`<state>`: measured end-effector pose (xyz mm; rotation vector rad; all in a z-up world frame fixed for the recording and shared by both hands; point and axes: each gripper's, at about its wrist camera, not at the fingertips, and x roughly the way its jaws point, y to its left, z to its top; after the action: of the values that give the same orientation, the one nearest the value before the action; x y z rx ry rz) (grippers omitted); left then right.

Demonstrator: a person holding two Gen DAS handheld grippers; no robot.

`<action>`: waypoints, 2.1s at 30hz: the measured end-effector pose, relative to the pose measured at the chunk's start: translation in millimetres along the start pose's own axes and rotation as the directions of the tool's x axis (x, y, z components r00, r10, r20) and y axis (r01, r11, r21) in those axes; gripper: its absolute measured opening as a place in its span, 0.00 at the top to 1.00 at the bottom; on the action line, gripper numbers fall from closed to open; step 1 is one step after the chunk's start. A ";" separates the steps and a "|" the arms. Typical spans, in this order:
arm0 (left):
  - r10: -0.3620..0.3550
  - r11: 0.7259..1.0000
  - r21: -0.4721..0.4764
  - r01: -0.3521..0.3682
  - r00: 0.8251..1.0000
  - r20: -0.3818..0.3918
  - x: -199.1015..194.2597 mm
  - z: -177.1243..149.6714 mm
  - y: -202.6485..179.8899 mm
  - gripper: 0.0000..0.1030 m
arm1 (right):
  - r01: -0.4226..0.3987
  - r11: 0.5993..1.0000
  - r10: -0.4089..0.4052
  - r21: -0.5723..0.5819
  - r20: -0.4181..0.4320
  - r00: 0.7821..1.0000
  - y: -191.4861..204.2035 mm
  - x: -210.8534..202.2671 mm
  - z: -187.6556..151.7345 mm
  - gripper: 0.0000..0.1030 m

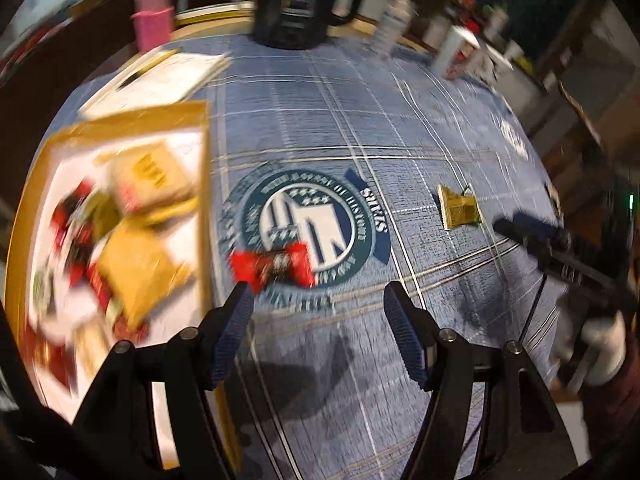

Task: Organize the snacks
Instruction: 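Move both tools back to the remaining snacks on the table, then grasp a red chocolate bar with the left tool while the right grasps a yellow-green snack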

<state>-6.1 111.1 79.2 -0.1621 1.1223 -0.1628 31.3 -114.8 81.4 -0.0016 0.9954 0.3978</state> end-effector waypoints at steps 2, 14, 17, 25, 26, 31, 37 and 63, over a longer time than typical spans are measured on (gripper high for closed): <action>0.027 0.998 0.059 -0.024 0.999 -0.040 17.0 17.2 -1.6 0.34 | 0.000 1.000 0.000 0.000 -0.005 1.000 -3.8 10.9 13.8 0.31; 0.063 0.995 0.098 -0.037 0.958 -0.281 77.4 26.0 4.4 0.35 | -0.094 0.995 0.088 -0.016 -0.213 0.973 -8.8 72.0 44.7 0.50; -0.037 0.995 0.080 0.064 0.950 -0.309 70.6 14.3 -6.5 0.35 | -0.154 0.988 0.154 0.019 -0.267 0.951 -9.7 68.8 30.4 0.53; -0.117 0.988 0.075 0.137 0.967 -0.228 38.2 1.4 -15.8 0.34 | -0.309 0.943 0.332 0.126 -0.256 0.908 -24.5 28.7 -3.4 0.52; -0.090 0.993 0.055 0.104 0.972 -0.218 41.9 3.7 -10.6 0.34 | -0.294 0.950 0.312 0.106 -0.238 0.920 -24.7 22.5 -7.1 0.50; -0.037 0.999 -0.012 0.036 0.985 -0.170 55.5 9.0 2.0 0.34 | -0.211 0.977 0.206 -0.004 -0.205 0.957 -10.5 16.4 -13.4 0.47; 0.051 0.994 0.105 -0.038 0.991 -0.123 70.7 14.6 -8.9 0.30 | -0.141 0.967 0.098 -0.214 -0.199 0.975 14.8 24.5 -18.7 0.39; 0.119 0.961 0.259 -0.094 0.990 -0.081 76.9 4.8 -49.0 0.73 | -0.134 0.980 0.102 -0.150 -0.203 0.974 21.3 12.4 -55.1 0.81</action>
<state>28.4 47.3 23.9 0.1374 1.1924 -0.2188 -14.6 -101.0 44.8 -0.1313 1.1566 0.5962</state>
